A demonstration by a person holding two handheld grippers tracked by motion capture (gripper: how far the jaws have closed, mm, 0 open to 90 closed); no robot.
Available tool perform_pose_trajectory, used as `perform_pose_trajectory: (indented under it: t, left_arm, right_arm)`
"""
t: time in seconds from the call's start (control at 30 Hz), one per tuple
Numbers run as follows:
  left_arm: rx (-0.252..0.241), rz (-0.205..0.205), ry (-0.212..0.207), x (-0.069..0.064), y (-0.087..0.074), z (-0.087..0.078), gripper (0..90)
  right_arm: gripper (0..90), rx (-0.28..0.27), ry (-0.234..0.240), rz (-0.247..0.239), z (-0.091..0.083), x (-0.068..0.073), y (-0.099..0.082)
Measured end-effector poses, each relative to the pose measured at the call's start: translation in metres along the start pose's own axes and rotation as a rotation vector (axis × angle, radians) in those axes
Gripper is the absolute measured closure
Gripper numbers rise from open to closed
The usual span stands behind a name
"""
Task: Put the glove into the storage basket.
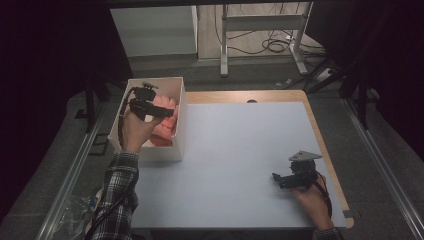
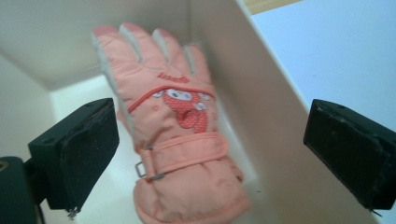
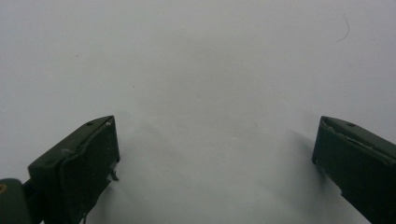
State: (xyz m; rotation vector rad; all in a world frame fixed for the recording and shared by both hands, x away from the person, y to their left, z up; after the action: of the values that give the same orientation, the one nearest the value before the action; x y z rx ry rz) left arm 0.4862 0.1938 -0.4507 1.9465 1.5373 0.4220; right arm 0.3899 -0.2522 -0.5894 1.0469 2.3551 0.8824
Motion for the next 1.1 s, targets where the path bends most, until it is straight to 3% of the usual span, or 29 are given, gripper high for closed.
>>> perform_pose_trajectory:
  t: [0.3, 0.6, 0.87, 1.1]
  left_arm:
    - [-0.056, 0.08, -0.093, -0.039, -0.002, -0.016, 2.5]
    - [-0.079, 0.186, -0.184, -0.091, -0.014, -0.025, 2.4]
    - [-0.084, 0.272, -0.267, -0.136, -0.034, -0.022, 2.3]
    - [-0.077, 0.317, -0.317, -0.16, -0.057, -0.009, 2.6]
  right_arm:
    - [0.8, 0.0, 0.0, 0.0, 0.0, 0.0, 0.0]
    - [0.8, 0.0, 0.0, 0.0, 0.0, 0.0, 0.0]
    - [0.8, 0.0, 0.0, 0.001, 0.0, 0.0, 0.0]
    - [0.8, 0.002, 0.0, -0.001, 0.0, 0.0, 0.0]
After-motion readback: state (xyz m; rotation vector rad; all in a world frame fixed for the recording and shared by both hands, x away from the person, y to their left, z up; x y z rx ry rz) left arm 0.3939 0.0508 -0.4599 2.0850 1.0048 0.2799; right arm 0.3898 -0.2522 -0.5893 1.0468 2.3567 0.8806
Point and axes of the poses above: each handheld gripper's, and its own axes: z roughly forward along the jaws, y roughly out of its top, x roughly to its left, the point moved 8 cm from there along z, roughly forward along the jaws, and after that the axes turned 5 degrees about -z, right-handed, at the moved point
